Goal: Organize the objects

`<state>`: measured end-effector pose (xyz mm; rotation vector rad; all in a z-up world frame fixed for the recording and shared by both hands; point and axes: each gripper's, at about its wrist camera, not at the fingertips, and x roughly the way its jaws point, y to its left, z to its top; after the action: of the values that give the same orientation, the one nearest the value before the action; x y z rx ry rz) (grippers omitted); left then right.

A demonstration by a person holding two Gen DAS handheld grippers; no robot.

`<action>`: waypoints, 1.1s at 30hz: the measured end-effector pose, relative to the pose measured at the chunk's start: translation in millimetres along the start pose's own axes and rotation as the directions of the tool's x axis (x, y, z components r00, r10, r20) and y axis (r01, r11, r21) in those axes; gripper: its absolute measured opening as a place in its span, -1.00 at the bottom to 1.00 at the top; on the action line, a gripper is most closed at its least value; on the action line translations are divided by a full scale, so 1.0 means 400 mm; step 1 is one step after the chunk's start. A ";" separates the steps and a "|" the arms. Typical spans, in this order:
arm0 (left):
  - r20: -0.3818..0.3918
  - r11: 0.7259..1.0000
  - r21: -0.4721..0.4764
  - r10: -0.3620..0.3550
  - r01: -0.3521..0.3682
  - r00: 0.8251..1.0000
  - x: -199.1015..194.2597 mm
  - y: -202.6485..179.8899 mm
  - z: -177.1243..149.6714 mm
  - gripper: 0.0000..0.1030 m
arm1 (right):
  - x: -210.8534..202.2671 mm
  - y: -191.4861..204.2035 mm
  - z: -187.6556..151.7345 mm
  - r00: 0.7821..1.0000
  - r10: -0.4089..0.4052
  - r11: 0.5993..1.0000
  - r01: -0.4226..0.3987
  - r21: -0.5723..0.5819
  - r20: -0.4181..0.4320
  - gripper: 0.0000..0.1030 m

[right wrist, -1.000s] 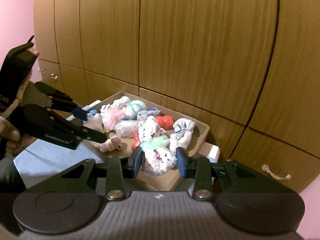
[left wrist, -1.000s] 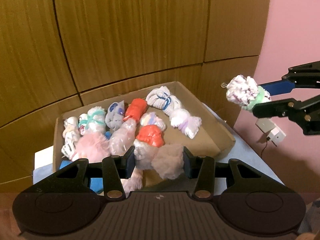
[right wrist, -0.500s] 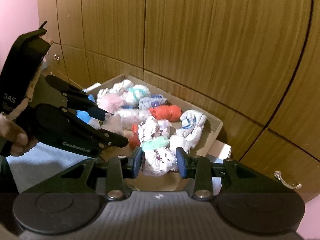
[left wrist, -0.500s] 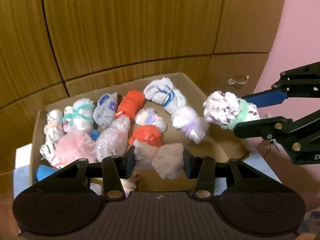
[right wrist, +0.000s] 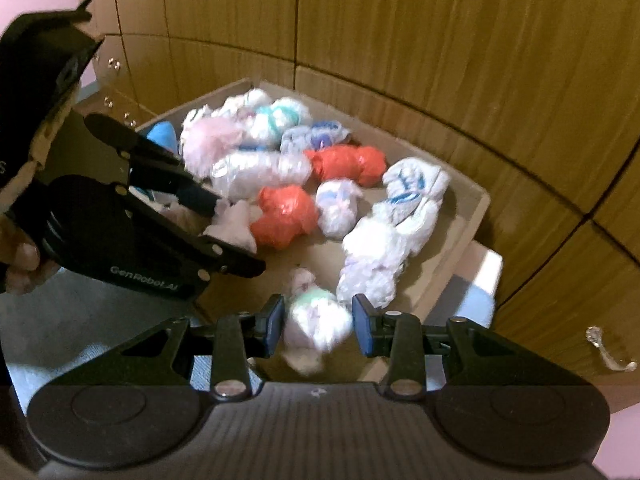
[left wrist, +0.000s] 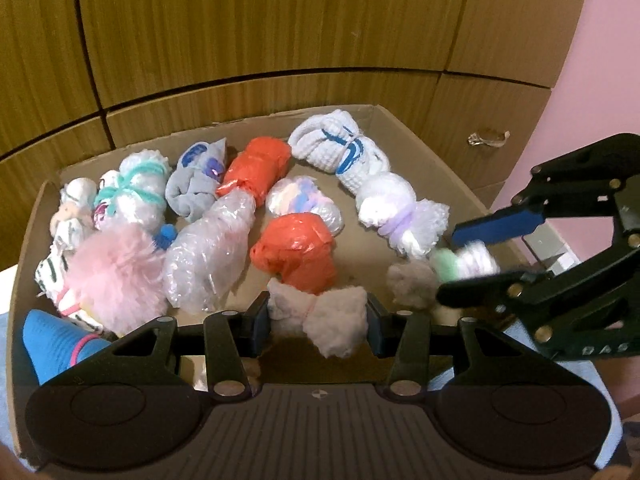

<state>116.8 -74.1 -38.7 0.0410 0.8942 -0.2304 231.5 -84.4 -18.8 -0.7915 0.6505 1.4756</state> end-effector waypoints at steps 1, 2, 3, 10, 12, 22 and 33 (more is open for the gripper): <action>0.001 1.000 0.003 0.005 -0.005 1.000 0.005 0.000 0.000 0.05 | 0.006 0.002 -0.001 1.000 -0.001 1.000 0.001 0.000 -0.005 -0.34; 0.000 1.000 0.006 0.009 -0.009 1.000 0.009 0.000 -0.001 0.05 | 0.013 0.003 -0.002 1.000 -0.001 1.000 0.001 0.001 -0.012 -0.34; 0.000 1.000 0.007 0.012 -0.012 1.000 0.012 0.002 -0.003 0.05 | 0.018 0.004 -0.003 1.000 -0.004 1.000 0.004 0.003 -0.018 -0.34; 0.019 0.998 0.037 0.046 -0.047 0.999 0.032 -0.007 -0.011 0.13 | 0.040 0.013 -0.010 0.999 -0.007 1.000 0.007 0.006 -0.042 -0.32; 0.019 0.998 0.032 0.048 -0.048 0.999 0.035 -0.009 -0.009 0.18 | 0.037 0.012 -0.008 0.999 -0.006 1.000 0.007 0.011 -0.041 -0.32; 0.043 0.995 -0.010 0.096 -0.096 0.994 0.001 -0.011 0.016 0.73 | 0.017 0.022 -0.005 0.998 -0.036 0.999 0.037 0.006 -0.047 -0.18; 0.089 0.991 -0.059 0.129 -0.124 0.988 -0.116 -0.002 0.036 0.99 | -0.047 0.057 0.014 0.997 -0.078 0.996 0.078 0.044 0.002 0.53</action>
<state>99.7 -68.3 6.2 0.0372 0.8022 -0.0889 208.0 -92.7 -1.7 -0.7724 0.6402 1.3871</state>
